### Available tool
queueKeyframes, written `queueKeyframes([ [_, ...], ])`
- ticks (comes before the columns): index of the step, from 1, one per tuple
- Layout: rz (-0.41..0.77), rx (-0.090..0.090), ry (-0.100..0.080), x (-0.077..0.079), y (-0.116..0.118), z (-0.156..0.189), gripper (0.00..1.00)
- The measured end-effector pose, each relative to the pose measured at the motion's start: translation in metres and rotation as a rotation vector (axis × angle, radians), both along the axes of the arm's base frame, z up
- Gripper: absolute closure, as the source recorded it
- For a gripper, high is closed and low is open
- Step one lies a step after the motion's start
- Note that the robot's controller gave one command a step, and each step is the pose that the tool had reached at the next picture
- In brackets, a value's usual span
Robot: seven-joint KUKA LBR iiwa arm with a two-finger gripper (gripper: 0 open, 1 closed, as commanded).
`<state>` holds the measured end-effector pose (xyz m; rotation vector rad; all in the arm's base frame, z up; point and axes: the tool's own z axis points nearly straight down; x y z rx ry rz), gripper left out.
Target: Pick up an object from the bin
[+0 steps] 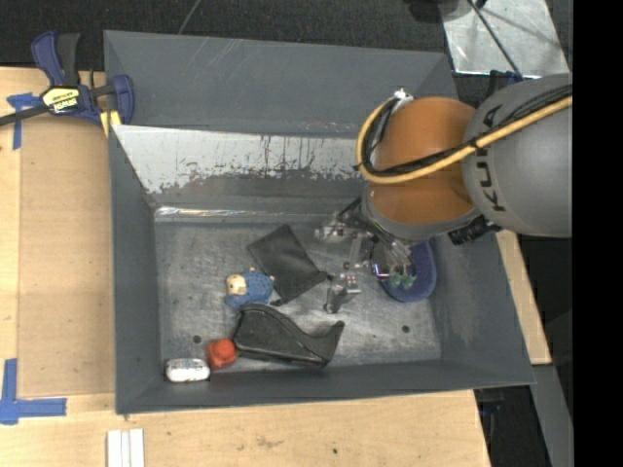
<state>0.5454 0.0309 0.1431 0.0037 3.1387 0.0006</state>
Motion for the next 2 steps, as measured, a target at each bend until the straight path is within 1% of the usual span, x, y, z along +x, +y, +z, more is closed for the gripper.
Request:
queueKeyframes([
  [1,0.102,0.0,-0.005,0.0203,0.008,-0.0699,0.0],
  [2,0.1,0.001,-0.034,0.0273,0.0085,-0.0638,1.0],
])
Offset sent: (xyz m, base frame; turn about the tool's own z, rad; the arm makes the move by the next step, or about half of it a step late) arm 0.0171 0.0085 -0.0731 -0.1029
